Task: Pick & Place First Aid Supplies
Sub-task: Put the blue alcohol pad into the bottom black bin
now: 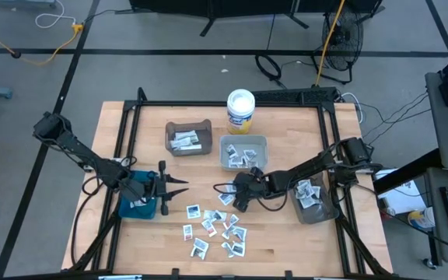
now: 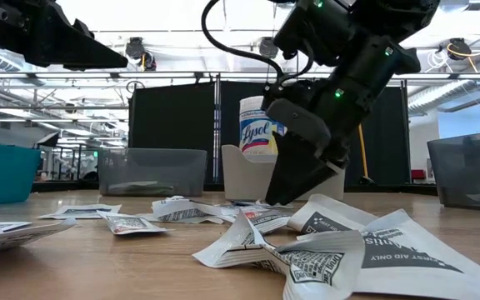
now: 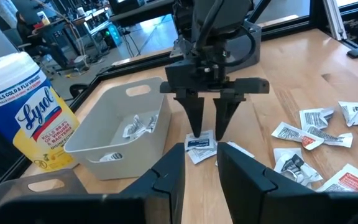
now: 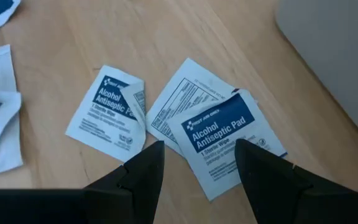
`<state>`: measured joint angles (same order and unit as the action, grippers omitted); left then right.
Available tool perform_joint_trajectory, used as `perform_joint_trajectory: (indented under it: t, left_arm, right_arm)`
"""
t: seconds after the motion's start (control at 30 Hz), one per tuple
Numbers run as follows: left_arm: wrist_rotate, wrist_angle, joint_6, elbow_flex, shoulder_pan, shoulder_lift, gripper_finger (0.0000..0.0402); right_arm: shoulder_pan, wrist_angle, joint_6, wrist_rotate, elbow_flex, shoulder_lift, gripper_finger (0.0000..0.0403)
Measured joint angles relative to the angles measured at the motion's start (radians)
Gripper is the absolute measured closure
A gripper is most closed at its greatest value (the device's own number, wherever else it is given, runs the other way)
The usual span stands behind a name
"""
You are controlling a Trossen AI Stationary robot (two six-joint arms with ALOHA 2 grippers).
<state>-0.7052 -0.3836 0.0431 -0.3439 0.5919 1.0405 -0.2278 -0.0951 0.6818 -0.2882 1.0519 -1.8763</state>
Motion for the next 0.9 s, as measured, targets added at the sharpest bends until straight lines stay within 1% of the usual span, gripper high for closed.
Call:
perform_joint_trajectory:
  t: [0.33, 0.53, 0.63, 0.7, 0.77, 0.9]
  left_arm:
    - [0.0, 0.011, -0.02, 0.0, 0.0, 0.0, 0.0304]
    - [0.001, 0.014, -0.026, 0.0, 0.0, 0.0, 0.0304]
    - [0.001, 0.014, -0.03, 0.0, 0.0, 0.0, 0.0304]
    - [0.001, 0.013, -0.035, 0.0, 0.0, 0.0, 0.0304]
    - [0.001, 0.014, -0.044, 0.0, 0.0, 0.0, 0.0304]
    - [0.01, 0.014, -0.057, 0.0, 0.0, 0.0, 0.0304]
  right_arm:
    - [-0.05, -0.045, 0.095, 0.012, 0.001, 0.007, 0.0211]
    - [-0.113, -0.103, 0.186, 0.123, 0.004, 0.011, 0.0211]
    - [-0.161, -0.105, 0.179, 0.184, 0.003, 0.031, 0.0211]
    - [-0.191, -0.122, 0.145, 0.199, 0.001, 0.051, 0.0211]
    - [-0.22, -0.153, 0.094, 0.182, -0.003, 0.082, 0.0211]
    - [-0.261, -0.186, -0.026, 0.072, -0.002, 0.154, 0.0211]
